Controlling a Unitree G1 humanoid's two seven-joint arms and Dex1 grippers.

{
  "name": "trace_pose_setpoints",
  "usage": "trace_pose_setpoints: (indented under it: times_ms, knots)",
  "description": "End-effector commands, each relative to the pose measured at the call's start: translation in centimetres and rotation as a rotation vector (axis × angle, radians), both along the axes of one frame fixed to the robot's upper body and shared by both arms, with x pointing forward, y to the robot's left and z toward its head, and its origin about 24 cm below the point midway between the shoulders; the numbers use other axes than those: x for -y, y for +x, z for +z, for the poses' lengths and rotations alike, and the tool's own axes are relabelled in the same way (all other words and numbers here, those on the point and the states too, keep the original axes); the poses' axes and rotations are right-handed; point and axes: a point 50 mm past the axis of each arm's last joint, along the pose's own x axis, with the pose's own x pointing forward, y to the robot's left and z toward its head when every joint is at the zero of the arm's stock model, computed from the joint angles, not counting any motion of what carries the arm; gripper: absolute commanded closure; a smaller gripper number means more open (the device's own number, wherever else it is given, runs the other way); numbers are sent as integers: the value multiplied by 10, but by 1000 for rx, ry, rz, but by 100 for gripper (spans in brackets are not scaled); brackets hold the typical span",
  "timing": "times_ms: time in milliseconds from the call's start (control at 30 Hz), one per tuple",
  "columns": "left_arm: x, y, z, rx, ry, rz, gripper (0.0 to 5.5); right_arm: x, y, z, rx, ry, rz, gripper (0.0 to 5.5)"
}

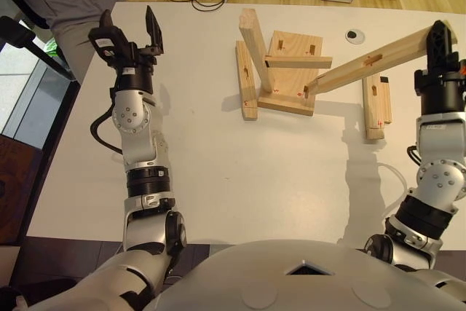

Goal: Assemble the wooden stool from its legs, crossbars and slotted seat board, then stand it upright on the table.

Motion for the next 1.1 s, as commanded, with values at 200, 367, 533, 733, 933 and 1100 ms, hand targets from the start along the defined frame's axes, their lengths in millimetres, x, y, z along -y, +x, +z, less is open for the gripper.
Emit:
trace_pose_setpoints:
  times_ms: [200, 367, 533, 733, 933, 1100]
  knots:
    - [4, 0, 4, 15, -5, -25, 152, -15, 4, -27, -24, -98, -21, 447]
    - [5, 0, 4, 19, -12, -25, 152, -7, 5, -29, -25, -138, -84, 447]
    - [8, 1, 4, 22, -15, -30, 152, -1, 9, -27, -51, -222, -148, 447]
    - [8, 0, 2, 22, -18, -21, 152, -5, 11, -30, -94, -334, -157, 447]
    - [8, -1, 0, 21, -19, -12, 152, -7, 15, -13, -27, -218, -151, 447]
    - [9, -1, -1, 22, -22, -6, 152, -3, 18, -9, -34, -101, -155, 447]
